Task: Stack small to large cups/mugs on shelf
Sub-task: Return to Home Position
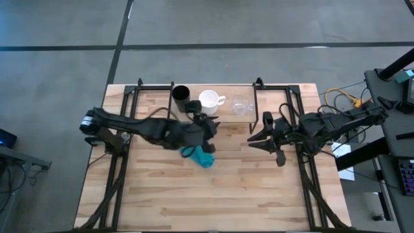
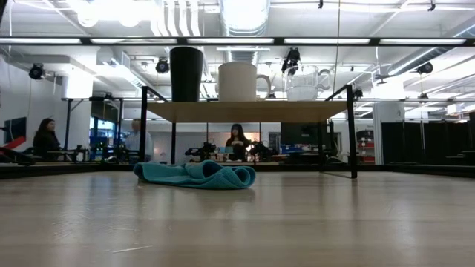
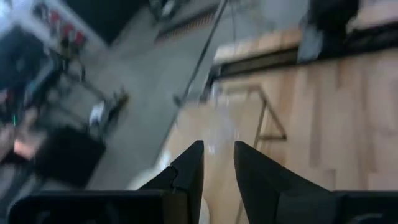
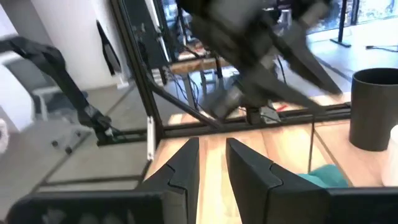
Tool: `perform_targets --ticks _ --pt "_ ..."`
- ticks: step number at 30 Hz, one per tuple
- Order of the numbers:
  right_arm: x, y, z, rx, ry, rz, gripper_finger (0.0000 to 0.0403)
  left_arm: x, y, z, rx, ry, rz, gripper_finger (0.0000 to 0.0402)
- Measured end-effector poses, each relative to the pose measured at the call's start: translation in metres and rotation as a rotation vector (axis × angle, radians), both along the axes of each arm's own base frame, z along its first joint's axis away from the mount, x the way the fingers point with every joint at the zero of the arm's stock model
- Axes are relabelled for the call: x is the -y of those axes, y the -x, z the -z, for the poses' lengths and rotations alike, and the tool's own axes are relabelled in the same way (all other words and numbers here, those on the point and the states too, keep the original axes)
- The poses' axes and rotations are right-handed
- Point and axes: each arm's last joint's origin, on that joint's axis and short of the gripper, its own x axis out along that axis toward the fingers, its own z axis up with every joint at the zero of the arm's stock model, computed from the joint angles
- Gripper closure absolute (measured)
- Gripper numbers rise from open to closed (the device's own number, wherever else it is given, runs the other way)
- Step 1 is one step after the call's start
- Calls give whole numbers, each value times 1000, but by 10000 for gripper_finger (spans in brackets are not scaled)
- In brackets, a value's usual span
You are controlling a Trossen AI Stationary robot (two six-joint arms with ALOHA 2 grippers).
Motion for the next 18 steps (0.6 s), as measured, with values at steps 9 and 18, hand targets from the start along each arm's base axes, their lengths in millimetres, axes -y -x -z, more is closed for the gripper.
perform_targets --ticks 9,18 --pt "9 27 -17 76 -145 2 327 13 64 -82 226 15 101 327" --pt "11 39 -13 29 -47 -64 329 -2 128 -99 292 153 74 326"
